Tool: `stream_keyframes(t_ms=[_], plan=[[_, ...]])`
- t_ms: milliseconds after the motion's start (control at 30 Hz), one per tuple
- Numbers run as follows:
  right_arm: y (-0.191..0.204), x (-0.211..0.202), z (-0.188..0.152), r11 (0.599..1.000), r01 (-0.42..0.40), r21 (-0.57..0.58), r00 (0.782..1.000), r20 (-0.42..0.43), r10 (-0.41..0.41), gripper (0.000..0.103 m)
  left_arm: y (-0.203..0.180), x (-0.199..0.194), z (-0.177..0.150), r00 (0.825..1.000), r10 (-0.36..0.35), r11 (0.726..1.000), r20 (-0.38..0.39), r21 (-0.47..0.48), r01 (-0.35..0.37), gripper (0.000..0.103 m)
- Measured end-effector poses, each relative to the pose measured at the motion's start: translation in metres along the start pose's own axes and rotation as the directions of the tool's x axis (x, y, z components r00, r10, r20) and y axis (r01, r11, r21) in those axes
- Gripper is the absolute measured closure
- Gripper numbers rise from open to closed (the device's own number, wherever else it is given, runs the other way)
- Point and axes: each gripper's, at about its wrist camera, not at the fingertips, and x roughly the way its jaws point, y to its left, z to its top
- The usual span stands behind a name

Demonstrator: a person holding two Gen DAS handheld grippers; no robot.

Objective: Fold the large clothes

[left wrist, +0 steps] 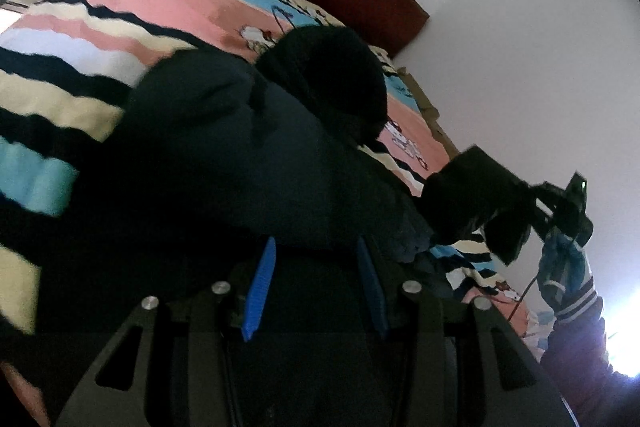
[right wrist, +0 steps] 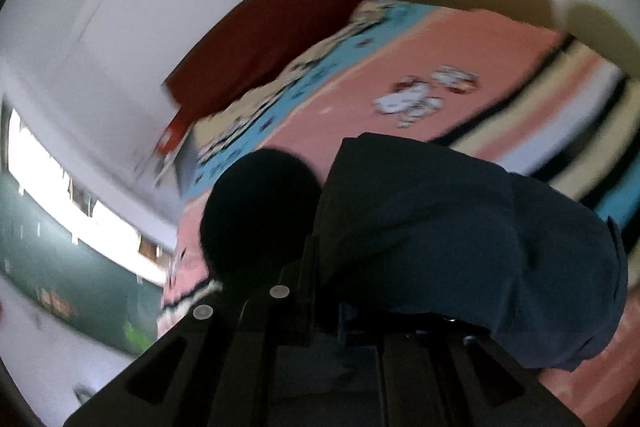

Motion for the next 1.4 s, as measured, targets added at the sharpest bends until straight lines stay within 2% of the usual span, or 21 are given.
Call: stream_keyframes(t_ms=[67,167,300,433,533,600,733,833,900,1000,1133,1267,1400], plan=[[0.032,0.014,-0.007,0.992,0.007,-0.123,1.000,-0.028,-0.011,0.096,0.005,-0.013,0.001,1.000,0.021,1.000,0.017,-0.002,-0.021,0.062],[0.082,0.039,-0.028,0.943,0.018,-0.333,0.996,-0.081,-0.047,0.096,0.012,-0.027,0.001,0.998,0.049,0.999,0.037,-0.012,-0.049,0.062],[0.129,0.070,-0.081,0.817,0.001,-0.577,0.981,-0.157,-0.112,0.096,0.020,-0.038,-0.003,0.996,0.080,0.996,0.047,-0.031,-0.079,0.062],[0.153,0.098,-0.135,0.705,-0.087,-0.704,0.954,-0.264,-0.145,0.095,0.020,-0.042,-0.005,0.994,0.098,0.995,0.045,-0.032,-0.097,0.062],[0.154,0.106,-0.167,0.675,-0.144,-0.724,0.936,-0.322,-0.146,0.088,0.016,-0.045,-0.005,0.993,0.109,0.994,0.041,-0.020,-0.108,0.062],[0.145,0.113,-0.177,0.686,-0.176,-0.705,0.924,-0.359,-0.132,0.081,0.011,-0.046,-0.006,0.992,0.116,0.993,0.039,-0.014,-0.116,0.062],[0.120,0.120,-0.203,0.737,-0.209,-0.643,0.902,-0.417,-0.108,0.079,-0.003,-0.051,-0.007,0.991,0.132,0.991,0.037,0.005,-0.132,0.062],[0.104,0.112,-0.213,0.771,-0.217,-0.599,0.900,-0.428,-0.079,0.076,-0.016,-0.056,-0.008,0.988,0.146,0.989,0.042,0.023,-0.147,0.062],[0.095,0.106,-0.215,0.789,-0.226,-0.571,0.899,-0.435,-0.057,0.063,-0.029,-0.061,-0.009,0.987,0.154,0.987,0.046,0.034,-0.156,0.062],[0.090,0.091,-0.225,0.796,-0.248,-0.553,0.896,-0.443,-0.029,0.051,-0.051,-0.068,-0.011,0.984,0.167,0.984,0.055,0.056,-0.170,0.062],[0.081,0.065,-0.238,0.813,-0.293,-0.504,0.887,-0.461,0.035,0.048,-0.082,-0.077,-0.017,0.983,0.175,0.980,0.061,0.086,-0.179,0.062],[0.069,0.031,-0.236,0.828,-0.315,-0.464,0.896,-0.433,0.099,0.048,-0.116,-0.081,-0.024,0.981,0.184,0.973,0.065,0.130,-0.191,0.062],[0.039,-0.010,-0.208,0.853,-0.285,-0.437,0.929,-0.344,0.135,0.048,-0.140,-0.073,-0.030,0.978,0.196,0.967,0.065,0.151,-0.204,0.062]])
